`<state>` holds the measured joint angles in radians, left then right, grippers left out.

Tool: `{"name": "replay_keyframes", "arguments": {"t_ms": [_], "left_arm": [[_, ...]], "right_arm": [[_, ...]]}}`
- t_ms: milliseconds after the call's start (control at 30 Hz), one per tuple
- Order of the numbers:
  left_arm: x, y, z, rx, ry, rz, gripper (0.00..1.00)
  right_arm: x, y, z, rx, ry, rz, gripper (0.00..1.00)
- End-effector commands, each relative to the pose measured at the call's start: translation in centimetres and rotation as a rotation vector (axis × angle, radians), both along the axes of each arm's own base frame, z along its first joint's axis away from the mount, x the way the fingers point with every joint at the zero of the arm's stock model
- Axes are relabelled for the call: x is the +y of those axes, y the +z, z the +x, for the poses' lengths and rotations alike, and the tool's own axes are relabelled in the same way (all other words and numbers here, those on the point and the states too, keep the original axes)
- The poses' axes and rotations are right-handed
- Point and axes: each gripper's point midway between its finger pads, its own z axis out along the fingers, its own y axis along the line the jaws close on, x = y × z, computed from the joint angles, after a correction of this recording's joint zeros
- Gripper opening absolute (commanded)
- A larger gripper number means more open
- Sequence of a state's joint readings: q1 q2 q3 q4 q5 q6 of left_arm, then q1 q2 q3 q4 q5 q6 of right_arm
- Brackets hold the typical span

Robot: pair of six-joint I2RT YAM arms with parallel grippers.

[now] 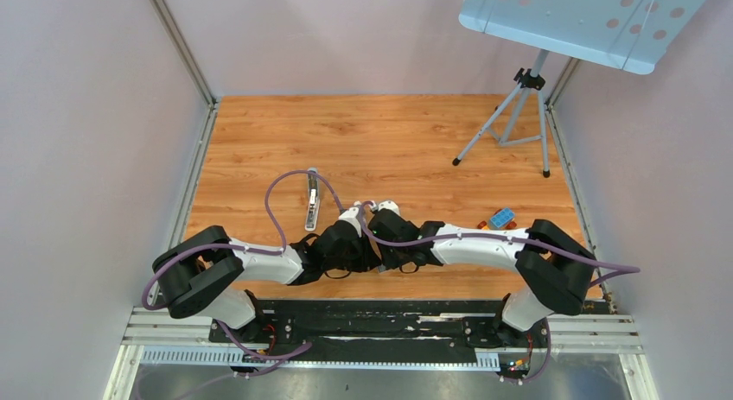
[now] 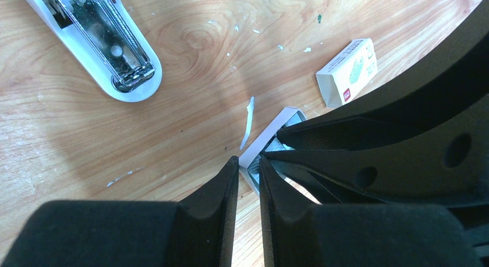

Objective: Load the staples into the stapler

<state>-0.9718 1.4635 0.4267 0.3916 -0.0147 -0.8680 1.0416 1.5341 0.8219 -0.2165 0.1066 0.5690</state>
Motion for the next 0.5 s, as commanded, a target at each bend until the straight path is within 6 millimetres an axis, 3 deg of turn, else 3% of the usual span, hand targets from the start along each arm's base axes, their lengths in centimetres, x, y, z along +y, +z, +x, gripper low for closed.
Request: {"name": "replay_keyframes", "arguments": {"t_ms": [0, 467], "left_arm": [[1.57, -2.1, -0.75, 0.023, 0.004, 0.093, 0.2], [1.48, -1.99, -0.68, 0.022, 0.003, 0.093, 0.2]], "right_arm": [[-0.95, -0.66, -0.51, 0.008, -0.004, -0.083, 0.23], [-0.68, -1.13, -0.93, 0.033, 0.017, -0.08, 0.26]]}}
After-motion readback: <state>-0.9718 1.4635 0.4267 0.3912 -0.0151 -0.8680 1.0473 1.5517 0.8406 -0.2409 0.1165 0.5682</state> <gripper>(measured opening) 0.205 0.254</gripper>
